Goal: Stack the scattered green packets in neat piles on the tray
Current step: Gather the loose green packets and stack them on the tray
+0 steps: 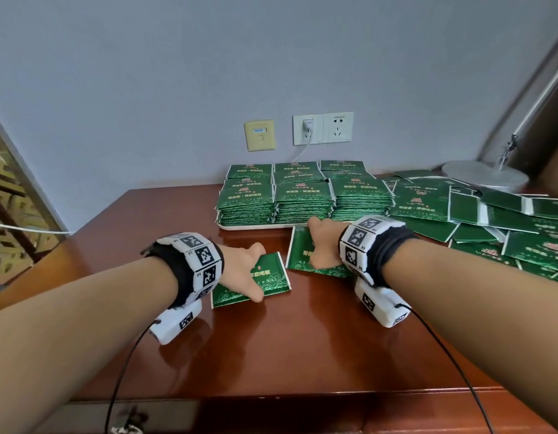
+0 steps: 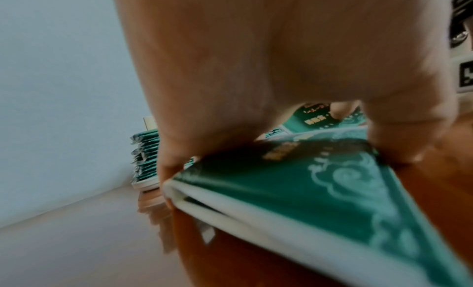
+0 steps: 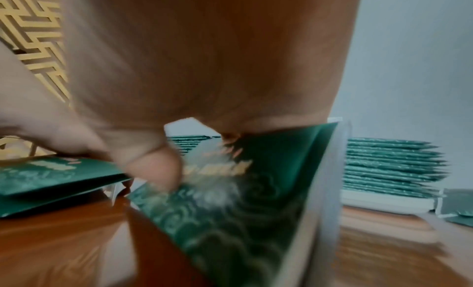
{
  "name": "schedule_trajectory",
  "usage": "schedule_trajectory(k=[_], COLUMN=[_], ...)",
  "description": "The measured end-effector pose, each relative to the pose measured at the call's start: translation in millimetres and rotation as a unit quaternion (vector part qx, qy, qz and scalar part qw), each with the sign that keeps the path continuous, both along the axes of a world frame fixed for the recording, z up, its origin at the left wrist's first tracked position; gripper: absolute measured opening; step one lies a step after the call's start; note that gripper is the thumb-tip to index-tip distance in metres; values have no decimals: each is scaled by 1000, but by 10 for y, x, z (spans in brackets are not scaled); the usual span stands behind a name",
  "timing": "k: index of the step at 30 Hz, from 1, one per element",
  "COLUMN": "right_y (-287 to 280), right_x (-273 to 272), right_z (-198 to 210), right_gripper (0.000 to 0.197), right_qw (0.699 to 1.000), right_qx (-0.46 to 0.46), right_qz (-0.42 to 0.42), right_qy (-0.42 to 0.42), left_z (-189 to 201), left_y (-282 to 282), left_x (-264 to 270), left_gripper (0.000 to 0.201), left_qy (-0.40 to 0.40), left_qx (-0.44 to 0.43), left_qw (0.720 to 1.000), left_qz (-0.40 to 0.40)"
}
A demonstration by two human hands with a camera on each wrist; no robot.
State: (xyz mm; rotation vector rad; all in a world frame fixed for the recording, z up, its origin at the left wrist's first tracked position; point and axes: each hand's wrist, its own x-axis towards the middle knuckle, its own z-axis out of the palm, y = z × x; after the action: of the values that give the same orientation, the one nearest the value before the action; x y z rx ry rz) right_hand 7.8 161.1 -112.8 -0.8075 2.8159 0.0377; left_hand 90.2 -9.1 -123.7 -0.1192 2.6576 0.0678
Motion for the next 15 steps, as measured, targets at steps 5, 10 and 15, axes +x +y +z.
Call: schedule_trajectory(k=[5, 10, 15], right_y=[96, 153, 222], right_x=[3, -62, -241], right_z=[40, 152, 357], right_gripper=[105, 100, 95], right_qw=[998, 998, 997], right_qx=[52, 41, 14], right_qz=[26, 32, 54], right_qy=[5, 22, 55], left_z=[82, 280, 561], left_y=[17, 16, -32], left_x=[-20, -114, -335], left_gripper=[101, 99, 107], left_qy=[3, 68, 144], left_qx=[-14, 7, -11], left_qw=[1000, 997, 989], left_qz=[-7, -24, -39])
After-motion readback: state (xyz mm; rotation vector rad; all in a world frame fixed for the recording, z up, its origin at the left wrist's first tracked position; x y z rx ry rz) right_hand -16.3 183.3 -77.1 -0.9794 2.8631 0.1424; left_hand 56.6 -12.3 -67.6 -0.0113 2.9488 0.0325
